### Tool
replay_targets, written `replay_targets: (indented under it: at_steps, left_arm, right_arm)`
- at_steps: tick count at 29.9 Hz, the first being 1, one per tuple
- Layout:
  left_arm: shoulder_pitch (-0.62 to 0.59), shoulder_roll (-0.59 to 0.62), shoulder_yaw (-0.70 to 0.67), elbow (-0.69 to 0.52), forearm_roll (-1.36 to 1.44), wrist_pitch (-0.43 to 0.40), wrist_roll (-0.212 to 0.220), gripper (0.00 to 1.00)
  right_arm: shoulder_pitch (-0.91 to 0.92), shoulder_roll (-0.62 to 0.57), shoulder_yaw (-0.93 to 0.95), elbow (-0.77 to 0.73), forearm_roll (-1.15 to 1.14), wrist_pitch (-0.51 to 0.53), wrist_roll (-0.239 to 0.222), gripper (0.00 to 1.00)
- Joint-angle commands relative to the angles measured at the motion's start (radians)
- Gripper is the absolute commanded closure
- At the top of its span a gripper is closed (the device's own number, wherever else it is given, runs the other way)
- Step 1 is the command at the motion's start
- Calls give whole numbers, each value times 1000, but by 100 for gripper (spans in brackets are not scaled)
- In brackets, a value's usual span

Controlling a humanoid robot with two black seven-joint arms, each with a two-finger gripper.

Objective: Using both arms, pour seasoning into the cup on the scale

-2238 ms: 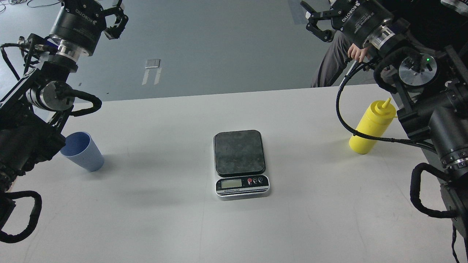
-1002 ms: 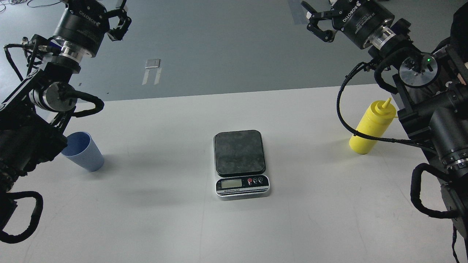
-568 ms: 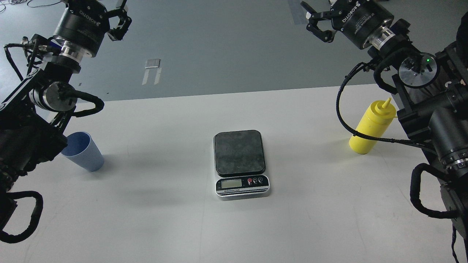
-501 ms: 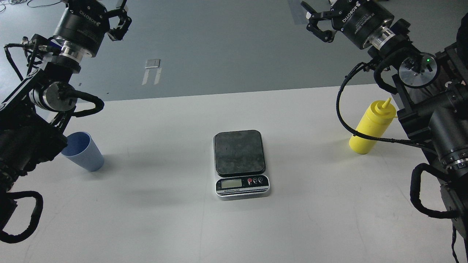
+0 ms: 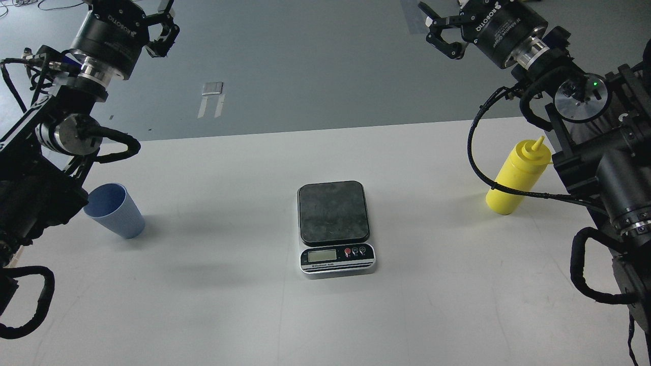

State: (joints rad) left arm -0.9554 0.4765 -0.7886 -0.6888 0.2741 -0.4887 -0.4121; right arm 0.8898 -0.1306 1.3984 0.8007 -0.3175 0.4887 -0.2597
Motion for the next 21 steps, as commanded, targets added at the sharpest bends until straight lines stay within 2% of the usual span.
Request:
replay_targets:
  at_steps: [1, 4, 14, 19, 21]
  left_arm:
    - [0, 28, -4, -15, 108, 0, -46, 3]
    - [0, 34, -3, -34, 142, 0, -76, 3]
    - [4, 48, -1, -83, 252, 0, -77, 3]
    - [15, 103, -1, -193, 462, 0, -77, 3]
    - [33, 154, -1, -286, 619, 0, -77, 3]
  right_arm:
    - [0, 0, 1, 0, 0, 0, 0, 1]
    - [0, -1, 2, 0, 0, 0, 0, 1]
    - [-2, -1, 1, 2, 0, 0, 0, 1]
    - [-2, -3, 1, 2, 2, 0, 0, 1]
    - [-2, -3, 1, 2, 2, 0, 0, 1]
